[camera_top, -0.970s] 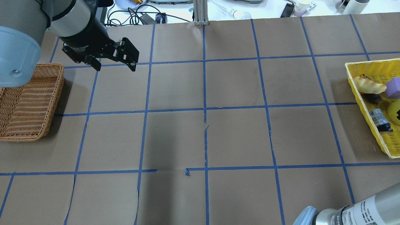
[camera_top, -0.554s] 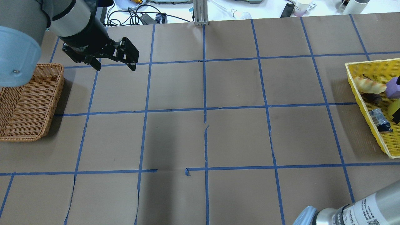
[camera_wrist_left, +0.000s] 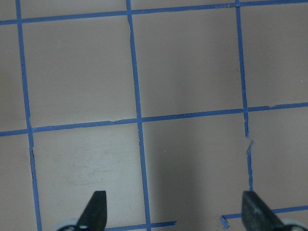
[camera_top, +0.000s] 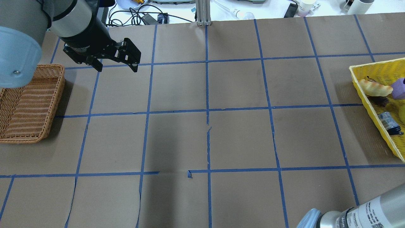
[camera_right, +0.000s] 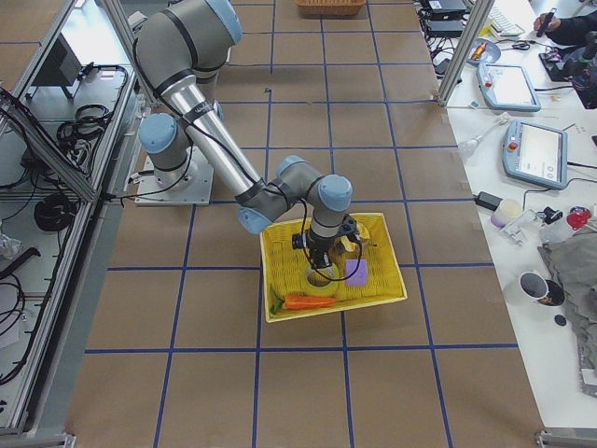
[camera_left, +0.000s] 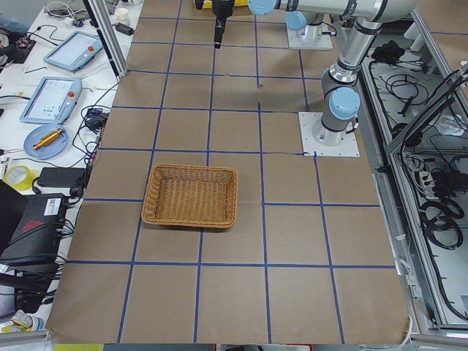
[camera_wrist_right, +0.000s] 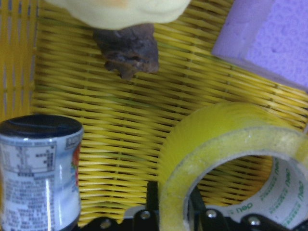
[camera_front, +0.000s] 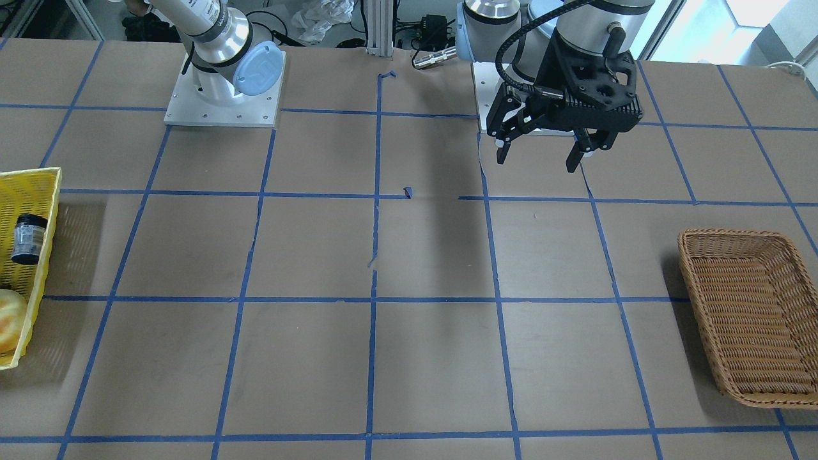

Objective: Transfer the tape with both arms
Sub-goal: 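Grasp the yellow tape roll with the right gripper and lift it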

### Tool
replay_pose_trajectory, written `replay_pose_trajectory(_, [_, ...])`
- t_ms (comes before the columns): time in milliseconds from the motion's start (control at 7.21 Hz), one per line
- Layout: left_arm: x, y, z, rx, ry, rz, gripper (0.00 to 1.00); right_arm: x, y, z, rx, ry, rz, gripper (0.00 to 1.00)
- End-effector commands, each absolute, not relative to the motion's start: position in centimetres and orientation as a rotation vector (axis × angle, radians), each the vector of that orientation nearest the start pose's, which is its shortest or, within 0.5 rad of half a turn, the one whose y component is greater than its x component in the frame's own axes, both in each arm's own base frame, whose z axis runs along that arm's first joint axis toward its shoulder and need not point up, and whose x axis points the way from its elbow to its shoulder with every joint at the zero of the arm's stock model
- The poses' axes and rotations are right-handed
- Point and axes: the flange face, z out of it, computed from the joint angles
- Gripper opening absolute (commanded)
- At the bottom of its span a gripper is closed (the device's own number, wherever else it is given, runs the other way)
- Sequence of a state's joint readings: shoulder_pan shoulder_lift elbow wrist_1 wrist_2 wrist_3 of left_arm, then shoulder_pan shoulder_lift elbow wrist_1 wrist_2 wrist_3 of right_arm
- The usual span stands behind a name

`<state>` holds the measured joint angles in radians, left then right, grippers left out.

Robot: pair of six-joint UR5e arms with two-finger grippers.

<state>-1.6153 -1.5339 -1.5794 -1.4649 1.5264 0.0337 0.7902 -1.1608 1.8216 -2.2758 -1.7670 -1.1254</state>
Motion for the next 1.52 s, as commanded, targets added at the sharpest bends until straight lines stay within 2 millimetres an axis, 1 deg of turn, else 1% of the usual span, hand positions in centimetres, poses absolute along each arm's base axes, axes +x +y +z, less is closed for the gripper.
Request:
replay_pose_trajectory(0, [-15.9,-48.2,51.3,0.129,3.177,-0.212,1.00,-31.6,-49.0,27.2,-0.511,3.289,0.132,0.00])
replay_pose_trajectory(139, [-15.9,-48.2,51.3,0.129,3.177,-0.212,1.00,-29.7,-48.4,30.9,-0.410,3.255,0.000,0.00])
replay_pose_trajectory(277, [-15.9,-48.2,51.3,0.129,3.177,-0.212,1.00,-27.0,-47.7,33.7,-0.278,3.225,-0.015,0.00])
replay_pose_trajectory(416, [-15.9,-48.2,51.3,0.129,3.177,-0.210,1.00,-21.7,-49.2,34.8,-0.193,3.201,-0.011,0.00])
replay_pose_trajectory(554, [-15.9,-48.2,51.3,0.129,3.177,-0.210,1.00,-14.2,-51.7,34.9,-0.076,3.200,-0.021,0.00])
replay_pose_trajectory(693, [-15.9,-48.2,51.3,0.129,3.177,-0.212,1.00,-4.9,-53.9,35.3,0.076,3.196,-0.054,0.00])
replay_pose_trajectory(832, [-15.9,-48.2,51.3,0.129,3.177,-0.210,1.00,5.2,-55.3,35.9,0.250,3.177,-0.100,0.00])
replay_pose_trajectory(970, [-15.9,-48.2,51.2,0.127,3.177,-0.210,1.00,14.2,-57.7,36.1,0.430,3.138,-0.142,0.00])
replay_pose_trajectory(1109, [-15.9,-48.2,51.2,0.127,3.177,-0.210,1.00,21.2,-60.9,35.2,0.510,3.119,-0.117,0.00])
replay_pose_trajectory(1248, [-15.9,-48.2,51.2,0.127,3.178,-0.207,1.00,26.3,-64.5,34.1,0.646,3.056,-0.114,0.00])
replay_pose_trajectory(1386, [-15.9,-48.2,51.1,0.129,3.177,-0.205,1.00,29.6,-66.7,32.8,0.741,2.967,-0.078,0.00])
